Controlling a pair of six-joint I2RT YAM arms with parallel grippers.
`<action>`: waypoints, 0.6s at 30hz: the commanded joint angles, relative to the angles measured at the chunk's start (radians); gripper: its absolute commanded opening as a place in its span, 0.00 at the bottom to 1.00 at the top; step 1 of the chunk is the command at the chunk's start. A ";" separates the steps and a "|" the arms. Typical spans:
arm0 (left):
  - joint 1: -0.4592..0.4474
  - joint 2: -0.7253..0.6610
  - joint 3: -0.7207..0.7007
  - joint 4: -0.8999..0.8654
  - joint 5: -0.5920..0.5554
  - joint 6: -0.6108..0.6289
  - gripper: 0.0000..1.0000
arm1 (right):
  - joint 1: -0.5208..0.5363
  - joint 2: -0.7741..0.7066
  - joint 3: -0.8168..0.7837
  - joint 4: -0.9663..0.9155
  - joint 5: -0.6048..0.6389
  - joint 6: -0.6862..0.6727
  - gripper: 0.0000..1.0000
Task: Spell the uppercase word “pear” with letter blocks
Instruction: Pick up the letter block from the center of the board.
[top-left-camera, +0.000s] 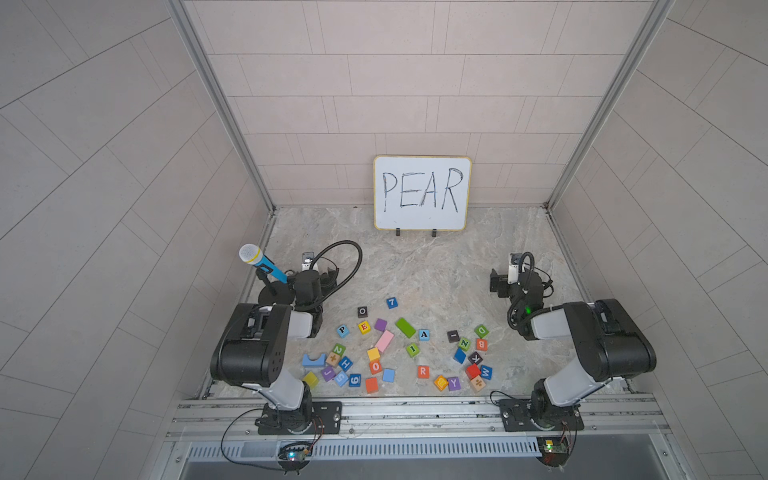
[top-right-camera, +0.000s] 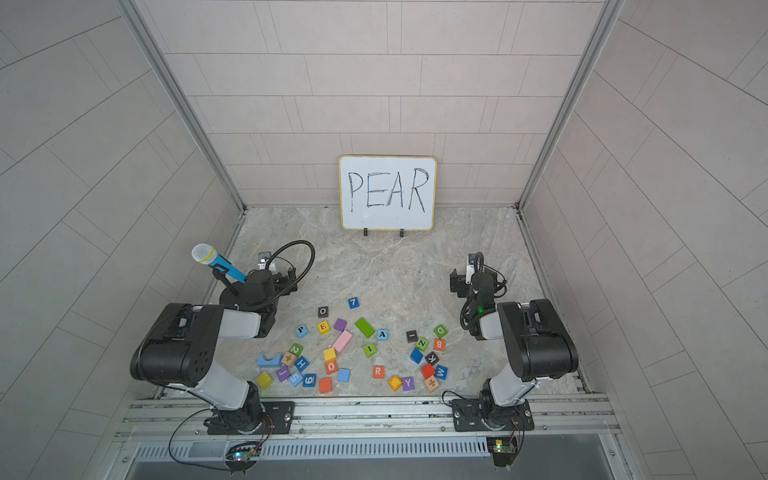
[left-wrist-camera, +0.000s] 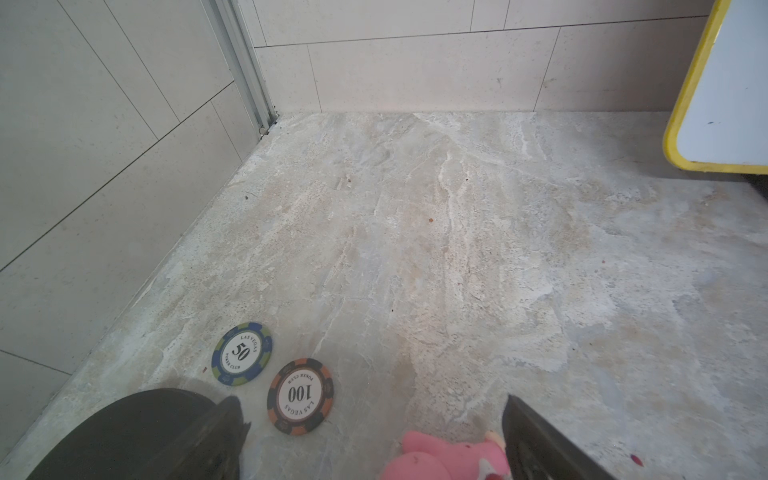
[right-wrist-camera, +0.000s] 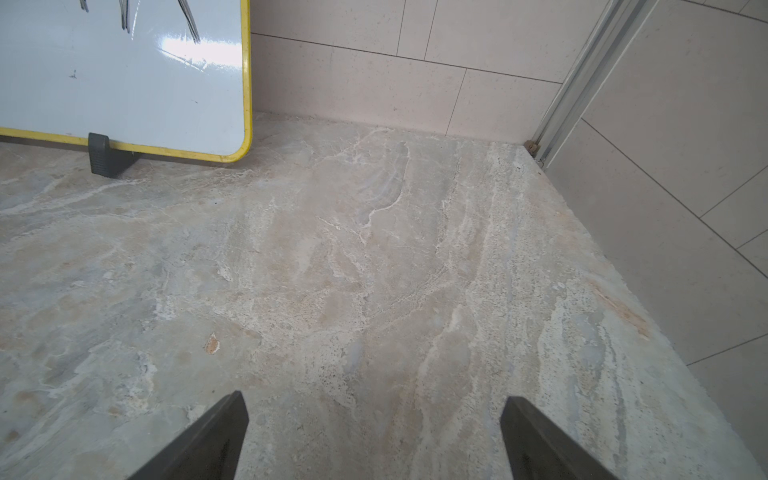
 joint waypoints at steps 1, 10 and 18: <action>0.002 -0.006 0.000 0.030 0.007 -0.004 1.00 | 0.000 -0.017 0.007 -0.008 0.003 0.008 1.00; 0.002 -0.005 0.000 0.030 0.008 -0.004 1.00 | 0.001 -0.017 0.007 -0.007 0.002 0.007 1.00; 0.002 -0.005 0.001 0.029 0.010 -0.005 1.00 | -0.001 -0.015 0.007 -0.004 0.000 0.012 1.00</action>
